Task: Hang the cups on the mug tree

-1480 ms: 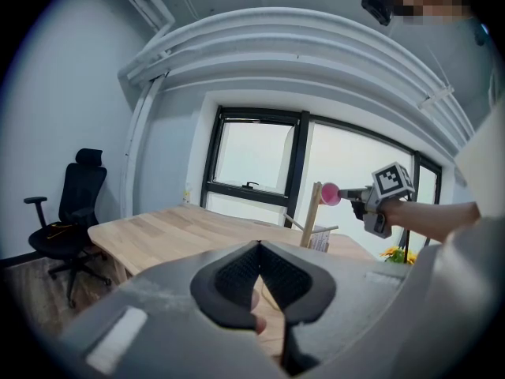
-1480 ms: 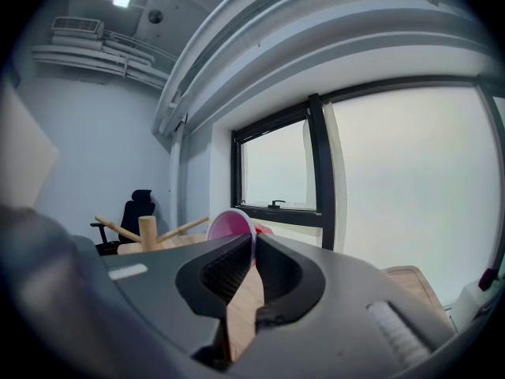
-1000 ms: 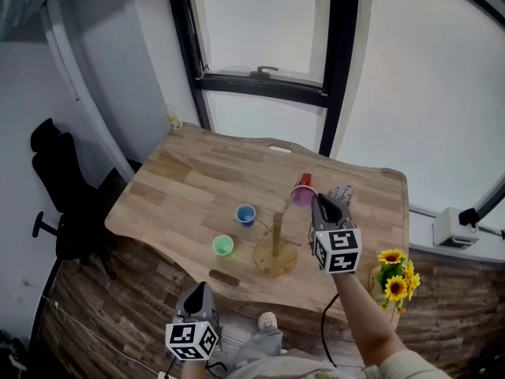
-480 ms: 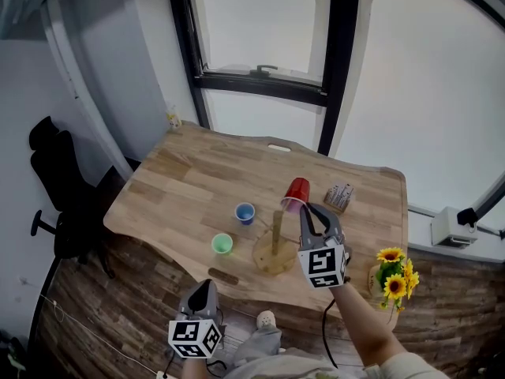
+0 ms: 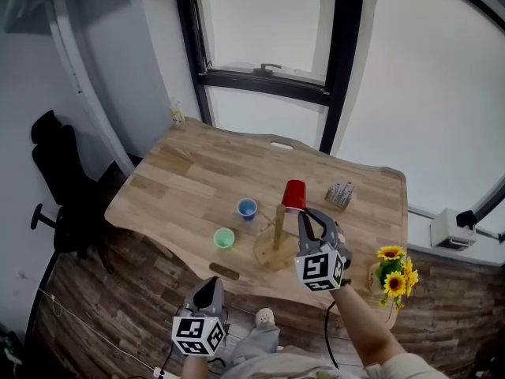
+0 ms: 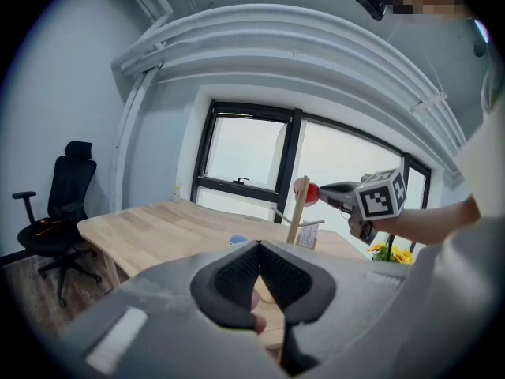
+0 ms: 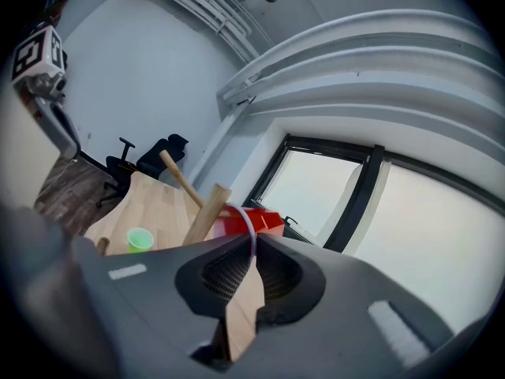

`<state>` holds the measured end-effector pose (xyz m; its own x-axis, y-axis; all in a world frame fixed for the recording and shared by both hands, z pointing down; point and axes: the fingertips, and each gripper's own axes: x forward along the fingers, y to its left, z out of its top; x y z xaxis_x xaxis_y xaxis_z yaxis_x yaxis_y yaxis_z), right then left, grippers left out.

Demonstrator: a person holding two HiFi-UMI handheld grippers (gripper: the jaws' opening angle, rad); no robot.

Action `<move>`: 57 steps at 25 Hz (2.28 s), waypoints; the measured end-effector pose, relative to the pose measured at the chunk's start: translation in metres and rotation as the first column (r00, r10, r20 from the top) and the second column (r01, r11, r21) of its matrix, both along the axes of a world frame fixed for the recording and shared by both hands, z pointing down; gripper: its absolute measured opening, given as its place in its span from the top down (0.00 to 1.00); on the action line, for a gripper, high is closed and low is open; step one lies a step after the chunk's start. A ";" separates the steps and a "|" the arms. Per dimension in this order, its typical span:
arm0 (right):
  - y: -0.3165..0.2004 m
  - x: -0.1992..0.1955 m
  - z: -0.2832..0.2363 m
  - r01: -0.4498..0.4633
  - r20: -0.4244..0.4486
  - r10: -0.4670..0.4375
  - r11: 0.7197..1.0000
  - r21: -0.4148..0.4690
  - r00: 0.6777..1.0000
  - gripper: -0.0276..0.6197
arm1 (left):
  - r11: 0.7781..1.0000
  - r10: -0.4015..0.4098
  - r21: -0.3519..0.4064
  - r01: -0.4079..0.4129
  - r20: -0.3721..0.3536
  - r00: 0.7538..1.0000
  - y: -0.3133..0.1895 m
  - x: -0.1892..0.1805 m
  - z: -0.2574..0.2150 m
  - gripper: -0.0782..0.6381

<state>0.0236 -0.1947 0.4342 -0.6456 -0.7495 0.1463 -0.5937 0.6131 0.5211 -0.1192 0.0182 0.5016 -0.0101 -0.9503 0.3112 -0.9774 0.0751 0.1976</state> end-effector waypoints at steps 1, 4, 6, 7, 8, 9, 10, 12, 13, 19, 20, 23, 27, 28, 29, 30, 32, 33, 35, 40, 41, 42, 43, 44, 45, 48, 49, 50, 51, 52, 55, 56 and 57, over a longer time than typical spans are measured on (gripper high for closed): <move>0.002 -0.001 0.002 0.004 -0.003 -0.004 1.000 -0.005 1.000 0.92 | 1.000 0.006 0.000 -0.006 0.001 1.000 0.000 0.002 0.000 0.89; 0.007 -0.002 0.007 0.014 -0.008 -0.014 1.000 -0.021 1.000 0.91 | 0.999 0.038 -0.005 -0.037 0.015 0.999 0.001 0.011 0.001 0.89; 0.010 -0.003 0.009 0.015 -0.012 -0.015 0.999 -0.030 1.000 0.91 | 0.998 0.057 -0.005 -0.057 0.022 0.998 0.000 0.016 0.000 0.89; 0.011 -0.003 0.010 0.015 -0.014 -0.015 0.999 -0.035 1.000 0.91 | 0.998 0.065 -0.003 -0.065 0.024 0.998 -0.001 0.019 -0.001 0.89; 0.012 -0.003 0.012 0.015 -0.018 -0.016 0.999 -0.041 1.000 0.91 | 0.997 0.072 -0.001 -0.072 0.026 0.997 -0.001 0.022 -0.002 0.89; 0.013 -0.004 0.014 0.015 -0.022 -0.016 0.999 -0.047 1.000 0.91 | 0.997 0.078 0.000 -0.078 0.027 0.997 0.000 0.025 -0.003 0.89; 0.016 -0.004 0.016 0.015 -0.026 -0.016 0.999 -0.052 1.000 0.91 | 0.996 0.085 0.000 -0.085 0.029 0.996 0.000 0.028 -0.002 0.89; 0.021 -0.005 0.019 0.018 -0.025 -0.019 0.998 -0.062 0.999 0.91 | 0.996 0.094 -0.005 -0.094 0.034 0.995 0.003 0.033 0.000 0.89; 0.025 -0.005 0.020 0.020 -0.021 -0.022 0.998 -0.067 1.000 0.91 | 0.995 0.097 -0.008 -0.096 0.036 0.995 0.005 0.035 0.001 0.89; 0.055 0.004 0.018 0.038 0.045 -0.033 0.991 -0.129 0.998 0.91 | 0.995 0.101 -0.004 -0.101 0.029 0.994 0.012 0.042 0.000 0.89; 0.063 0.006 0.019 0.045 0.058 -0.037 0.989 -0.142 0.998 0.91 | 0.995 0.102 -0.003 -0.102 0.029 0.994 0.014 0.043 0.000 0.89; 0.089 0.014 0.026 0.065 0.095 -0.047 0.980 -0.189 0.994 0.91 | 0.994 0.107 -0.008 -0.107 0.027 0.994 0.020 0.050 0.002 0.89; 0.128 0.020 0.039 0.089 0.126 -0.057 0.962 -0.259 0.990 0.92 | 0.992 0.127 -0.024 -0.127 0.019 0.992 0.027 0.061 0.008 0.89; 0.136 0.021 0.042 0.094 0.129 -0.061 0.958 -0.270 0.990 0.92 | 0.991 0.132 -0.027 -0.132 0.018 0.991 0.029 0.064 0.009 0.89; 0.145 0.023 0.046 0.099 0.132 -0.064 0.955 -0.280 0.989 0.93 | 0.990 0.138 -0.030 -0.137 0.017 0.990 0.031 0.066 0.010 0.89; 0.152 0.025 0.049 0.103 0.134 -0.067 0.952 -0.289 0.989 0.95 | 0.989 0.142 -0.032 -0.142 0.017 0.990 0.033 0.069 0.011 0.89; 0.166 0.029 0.055 0.110 0.139 -0.070 0.946 -0.306 0.988 0.95 | 0.988 0.150 -0.036 -0.149 0.018 0.988 0.039 0.074 0.012 0.89; 0.172 0.031 0.056 0.113 0.141 -0.072 0.943 -0.313 0.987 0.95 | 0.988 0.153 -0.037 -0.152 0.019 0.988 0.042 0.076 0.012 0.89; 0.183 0.034 0.057 0.117 0.144 -0.073 0.938 -0.326 0.987 0.95 | 0.987 0.157 -0.040 -0.156 0.016 0.987 0.048 0.079 0.011 0.89; 0.202 0.041 0.060 0.118 0.160 -0.066 0.932 -0.344 0.985 0.95 | 0.984 0.167 -0.056 -0.167 0.006 0.986 0.064 0.087 0.013 0.89; 0.205 0.042 0.060 0.118 0.163 -0.065 0.931 -0.345 0.985 0.95 | 0.984 0.166 -0.062 -0.166 0.001 0.986 0.067 0.088 0.014 0.89; 0.209 0.043 0.061 0.119 0.166 -0.063 0.930 -0.347 0.984 0.95 | 0.984 0.163 -0.069 -0.163 -0.006 0.987 0.070 0.089 0.016 0.89; 0.212 0.044 0.061 0.119 0.169 -0.062 0.929 -0.350 0.984 0.95 | 0.984 0.159 -0.076 -0.159 -0.017 0.987 0.073 0.090 0.018 0.89; 0.216 0.045 0.062 0.119 0.171 -0.061 0.928 -0.353 0.983 0.95 | 0.984 0.155 -0.081 -0.157 -0.030 0.987 0.075 0.090 0.019 0.89; 0.220 0.046 0.063 0.120 0.173 -0.061 0.927 -0.356 0.983 0.95 | 0.984 0.151 -0.084 -0.154 -0.041 0.988 0.077 0.090 0.019 0.89; 0.228 0.045 0.064 0.130 0.181 -0.067 0.923 -0.362 0.981 0.95 | 0.986 0.142 -0.082 -0.145 -0.045 0.989 0.077 0.085 0.016 0.89; 0.230 0.044 0.065 0.133 0.180 -0.071 0.922 -0.363 0.981 0.95 | 0.986 0.140 -0.081 -0.143 -0.049 0.989 0.076 0.083 0.016 0.89; 0.232 0.043 0.066 0.135 0.178 -0.074 0.922 -0.364 0.981 0.95 | 0.986 0.139 -0.081 -0.143 -0.057 0.989 0.075 0.081 0.017 0.89; 0.233 0.042 0.068 0.136 0.173 -0.076 0.921 -0.366 0.982 0.95 | 0.986 0.138 -0.082 -0.143 -0.068 0.988 0.073 0.078 0.018 0.89; 0.233 0.042 0.070 0.135 0.168 -0.077 0.920 -0.369 0.983 0.95 | 0.986 0.137 -0.084 -0.144 -0.077 0.988 0.070 0.075 0.019 0.89; 0.228 0.041 0.073 0.130 0.156 -0.075 0.916 -0.380 0.985 0.95 | 0.987 0.127 -0.085 -0.137 -0.114 0.985 0.058 0.061 0.020 0.89; 0.224 0.040 0.072 0.125 0.156 -0.070 0.915 -0.383 0.985 0.95 | 0.988 0.119 -0.082 -0.131 -0.133 0.984 0.053 0.055 0.018 0.89; 0.221 0.039 0.071 0.120 0.156 -0.064 0.915 -0.384 0.986 0.95 | 0.989 0.113 -0.079 -0.126 -0.154 0.982 0.047 0.048 0.017 0.89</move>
<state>0.0624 0.0264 0.5053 -0.7437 -0.5868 0.3204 -0.5733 0.8062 0.1459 -0.0713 0.0657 0.5185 0.1544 -0.9108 0.3830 -0.9405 -0.0167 0.3394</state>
